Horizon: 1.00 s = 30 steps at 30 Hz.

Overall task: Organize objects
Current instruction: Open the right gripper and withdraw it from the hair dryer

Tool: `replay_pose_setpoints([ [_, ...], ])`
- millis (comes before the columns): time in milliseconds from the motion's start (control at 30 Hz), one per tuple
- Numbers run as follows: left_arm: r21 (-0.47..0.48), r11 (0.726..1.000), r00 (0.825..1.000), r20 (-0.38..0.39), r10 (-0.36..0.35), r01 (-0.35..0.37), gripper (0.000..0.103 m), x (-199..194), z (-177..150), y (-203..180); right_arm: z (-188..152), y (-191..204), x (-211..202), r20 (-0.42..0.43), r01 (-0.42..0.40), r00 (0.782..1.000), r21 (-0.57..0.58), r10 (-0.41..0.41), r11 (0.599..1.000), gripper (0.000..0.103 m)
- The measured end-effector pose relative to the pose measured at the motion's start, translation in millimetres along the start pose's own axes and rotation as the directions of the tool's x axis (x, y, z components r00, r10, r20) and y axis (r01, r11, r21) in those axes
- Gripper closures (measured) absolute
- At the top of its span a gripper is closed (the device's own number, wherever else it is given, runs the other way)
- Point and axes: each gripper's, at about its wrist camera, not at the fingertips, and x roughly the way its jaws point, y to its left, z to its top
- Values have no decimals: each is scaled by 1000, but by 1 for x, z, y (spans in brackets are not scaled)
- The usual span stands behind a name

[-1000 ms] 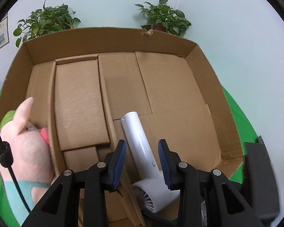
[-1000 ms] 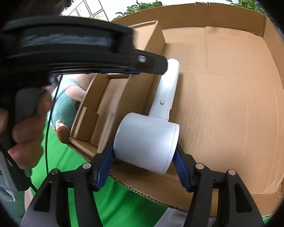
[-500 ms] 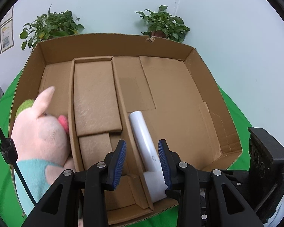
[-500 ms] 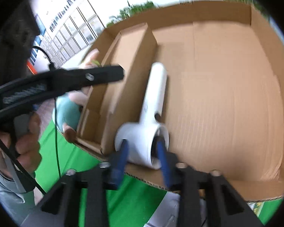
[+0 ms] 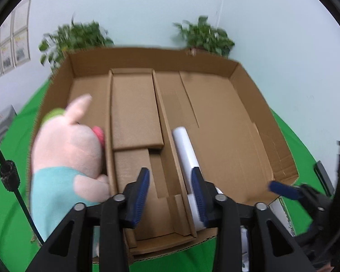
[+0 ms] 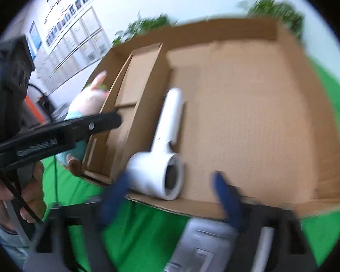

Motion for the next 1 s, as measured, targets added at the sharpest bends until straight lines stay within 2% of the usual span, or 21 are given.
replay_pose_setpoints([
  [100,21,998,993,104,51,-53,30,-24,-10,-7,-5,2,-11,23,69,997,-33,-68,997,12],
  [167,41,996,987,142,77,-83,25,-37,-17,-12,-13,7,-23,44,89,995,-52,-87,995,12],
  [233,55,990,976,180,118,-130,24,-52,-26,-19,-23,13,-38,91,123,989,-71,-117,990,12],
  [300,56,987,972,189,140,-153,15,-65,-36,-24,-33,16,-50,129,136,984,-78,-125,988,12],
  [367,35,989,971,194,137,-146,7,-76,-48,-27,-41,16,-64,153,130,981,-68,-118,989,12],
  [500,-6,990,969,204,137,-138,7,-94,-63,-27,-49,16,-82,192,138,973,-60,-124,989,12],
  [633,-29,990,966,214,144,-141,7,-105,-72,-31,-52,8,-83,171,100,980,-5,-98,995,12],
  [667,-28,988,964,218,152,-149,15,-107,-75,-32,-55,5,-83,167,92,982,2,-91,996,18],
  [700,-17,986,962,217,165,-165,42,-110,-77,-34,-57,4,-83,165,107,981,7,-106,994,25],
  [733,-5,986,964,208,165,-168,66,-109,-78,-34,-59,2,-84,159,133,978,14,-133,991,43],
  [767,13,988,973,178,149,-154,101,-106,-78,-36,-60,-1,-82,153,144,978,22,-145,989,60],
  [833,1,989,980,134,145,-146,103,-103,-81,-34,-62,-2,-78,132,163,977,28,-165,986,72],
  [867,-7,989,980,133,148,-148,102,-103,-83,-33,-62,0,-76,126,175,976,16,-176,984,72],
  [900,-11,988,979,137,151,-151,98,-104,-84,-32,-62,1,-75,125,169,978,10,-169,986,72],
  [933,-14,987,978,134,163,-162,91,-104,-85,-31,-62,2,-74,121,155,981,5,-154,988,61],
  [967,-15,984,976,124,177,-177,60,-102,-84,-29,-62,4,-73,116,142,983,6,-141,990,33],
  [1000,-22,984,976,124,178,-176,20,-104,-85,-27,-63,5,-72,118,127,985,8,-127,992,18],
])
